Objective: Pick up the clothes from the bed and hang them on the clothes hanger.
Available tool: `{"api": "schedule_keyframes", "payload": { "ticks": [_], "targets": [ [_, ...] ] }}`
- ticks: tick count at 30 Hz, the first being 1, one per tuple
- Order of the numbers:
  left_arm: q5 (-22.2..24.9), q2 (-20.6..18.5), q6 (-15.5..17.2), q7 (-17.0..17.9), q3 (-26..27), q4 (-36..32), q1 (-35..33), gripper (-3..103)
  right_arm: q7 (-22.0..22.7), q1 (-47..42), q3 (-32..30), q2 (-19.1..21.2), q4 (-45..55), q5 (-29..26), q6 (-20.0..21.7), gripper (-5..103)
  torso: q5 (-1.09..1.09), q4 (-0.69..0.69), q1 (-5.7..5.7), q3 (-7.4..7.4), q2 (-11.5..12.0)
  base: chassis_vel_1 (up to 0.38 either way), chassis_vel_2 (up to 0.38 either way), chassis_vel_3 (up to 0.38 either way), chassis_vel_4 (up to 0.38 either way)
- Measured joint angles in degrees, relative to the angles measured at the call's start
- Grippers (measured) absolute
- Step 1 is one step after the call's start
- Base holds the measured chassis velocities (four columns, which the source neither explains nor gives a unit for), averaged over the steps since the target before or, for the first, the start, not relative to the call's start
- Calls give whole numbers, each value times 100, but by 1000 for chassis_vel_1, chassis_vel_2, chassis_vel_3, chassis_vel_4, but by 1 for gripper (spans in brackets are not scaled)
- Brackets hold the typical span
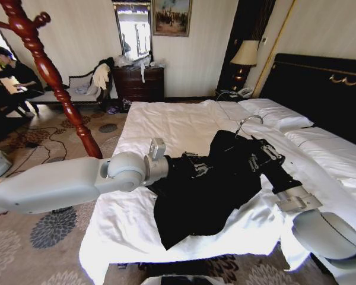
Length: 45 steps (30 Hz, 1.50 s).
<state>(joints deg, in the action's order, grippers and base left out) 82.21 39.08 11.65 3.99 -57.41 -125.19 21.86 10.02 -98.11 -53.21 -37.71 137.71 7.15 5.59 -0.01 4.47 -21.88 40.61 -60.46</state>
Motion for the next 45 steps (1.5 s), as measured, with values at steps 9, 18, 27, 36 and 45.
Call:
{"api": "schedule_keyframes", "payload": {
  "ticks": [9, 18, 27, 36, 45],
  "targets": [
    [-9, -35, -46, 57, 71, -8, -15, 19, -181, -60, 2, -33, 58, 135, -119, 50, 0, 0, 0, 0, 0, 0, 0, 0, 0],
    [-115, -258, -64, 102, 270, -78, -264, 19, -120, -247, -24, -162, 124, 44, -149, 82, 0, 0, 0, 0, 0, 0, 0, 0, 0],
    [-145, -641, -91, 204, 952, -192, -874, 19, 153, -477, -81, -360, 243, -584, -66, 100, 0, 0, 0, 0, 0, 0, 0, 0, 0],
    [-443, -1506, -80, 121, 2135, -536, -2275, 19, 540, -613, -58, -726, 525, -1775, 404, 100, -2, 0, 0, 0, 0, 0, 0, 0, 0],
    [-649, -2416, -432, 185, 3351, -1000, -3609, 19, 643, -673, -20, -1247, 552, -3226, 548, 100, 1, 2, 0, -1, 0, 0, 0, 0, 0]
  ]
}}
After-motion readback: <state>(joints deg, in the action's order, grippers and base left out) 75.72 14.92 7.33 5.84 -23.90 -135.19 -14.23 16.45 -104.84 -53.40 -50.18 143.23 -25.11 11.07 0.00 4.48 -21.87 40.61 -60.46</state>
